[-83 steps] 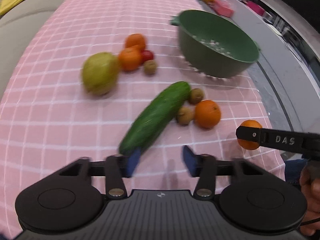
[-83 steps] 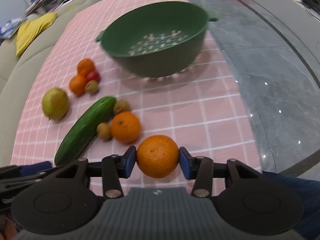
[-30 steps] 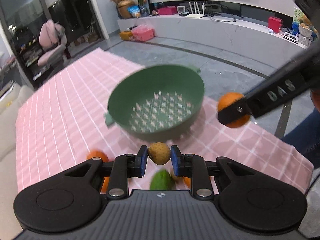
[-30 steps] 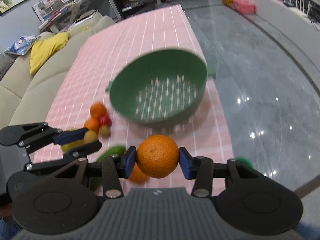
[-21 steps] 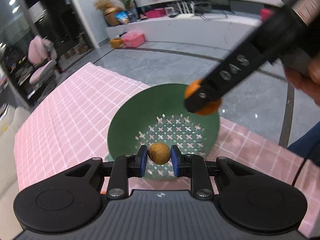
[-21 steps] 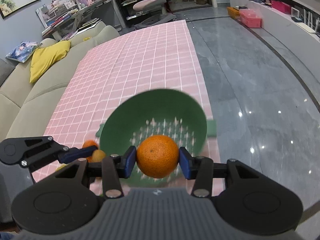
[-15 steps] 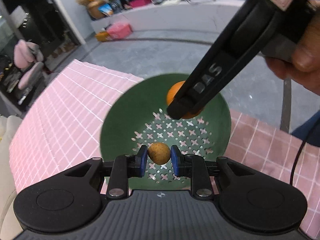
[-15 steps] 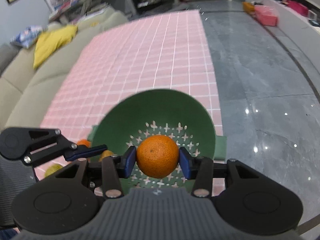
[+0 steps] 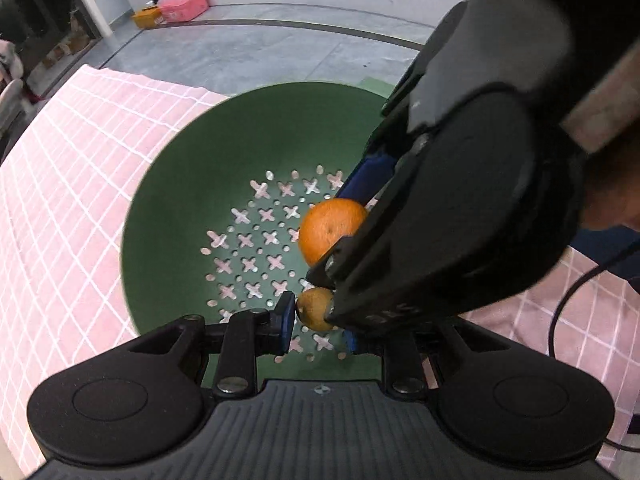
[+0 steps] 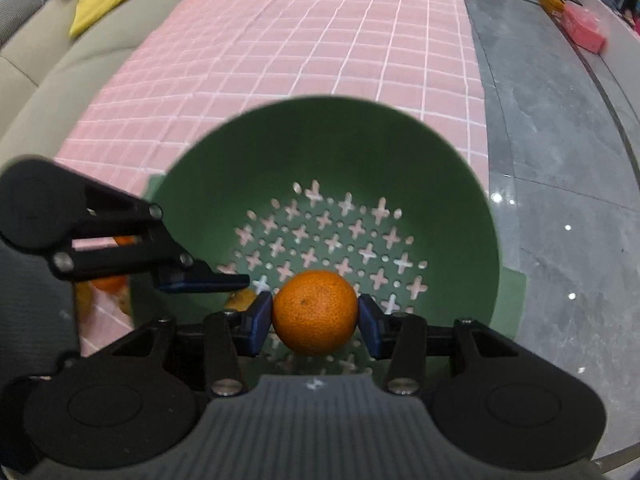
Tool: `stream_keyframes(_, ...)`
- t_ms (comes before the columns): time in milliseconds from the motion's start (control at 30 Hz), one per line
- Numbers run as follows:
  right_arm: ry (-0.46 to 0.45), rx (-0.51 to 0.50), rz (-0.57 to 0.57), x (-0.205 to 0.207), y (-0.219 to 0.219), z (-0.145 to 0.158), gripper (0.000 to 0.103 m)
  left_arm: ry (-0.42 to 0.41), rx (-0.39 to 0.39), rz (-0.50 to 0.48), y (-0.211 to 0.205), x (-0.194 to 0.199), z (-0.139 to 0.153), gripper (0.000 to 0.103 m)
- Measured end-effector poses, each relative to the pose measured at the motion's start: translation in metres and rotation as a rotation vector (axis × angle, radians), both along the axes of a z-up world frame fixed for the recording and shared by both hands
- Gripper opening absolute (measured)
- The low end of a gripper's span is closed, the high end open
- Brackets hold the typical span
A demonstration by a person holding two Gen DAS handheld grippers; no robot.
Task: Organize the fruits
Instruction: 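Lower the orange into the colander and open the right gripper while the left drops the kiwi, then move both grippers back toward the remaining fruit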
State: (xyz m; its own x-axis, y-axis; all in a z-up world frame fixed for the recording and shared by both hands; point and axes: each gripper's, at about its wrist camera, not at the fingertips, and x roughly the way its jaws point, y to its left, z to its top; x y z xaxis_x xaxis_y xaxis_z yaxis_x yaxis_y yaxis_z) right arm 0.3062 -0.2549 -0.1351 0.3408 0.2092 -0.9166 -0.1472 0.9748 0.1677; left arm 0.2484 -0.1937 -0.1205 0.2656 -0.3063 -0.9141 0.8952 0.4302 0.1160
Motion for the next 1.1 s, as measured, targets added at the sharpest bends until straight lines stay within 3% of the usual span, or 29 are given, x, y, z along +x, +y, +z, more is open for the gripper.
stream_keyframes(333, 0.023, 0.018, -0.007, 0.004, 0.001, -0.009, 0.044, 0.032, 0.011, 0.025, 0.005, 0.007, -0.005, 0.036)
stream_keyframes(467, -0.003, 0.054, -0.023, 0.003, -0.004, -0.005, 0.053, -0.014, 0.013, 0.075, 0.008, 0.008, 0.005, 0.065)
stream_keyframes(700, -0.149, 0.063, -0.095, -0.013, -0.015, 0.032, 0.054, -0.079, -0.064, 0.211, 0.031, -0.002, 0.040, 0.065)
stream_keyframes(833, -0.298, 0.042, -0.146, -0.042, -0.021, 0.064, 0.069, -0.110, -0.150, 0.346, 0.057, -0.026, 0.062, 0.065)
stream_keyframes(967, -0.416, 0.056, -0.193, -0.077, -0.022, 0.086, 0.069, -0.114, -0.231, 0.456, 0.083, -0.060, 0.077, 0.067)
stream_keyframes(1100, -0.424, 0.058, -0.228, -0.109, -0.012, 0.087, 0.069, -0.098, -0.269, 0.558, 0.103, -0.089, 0.083, 0.067)
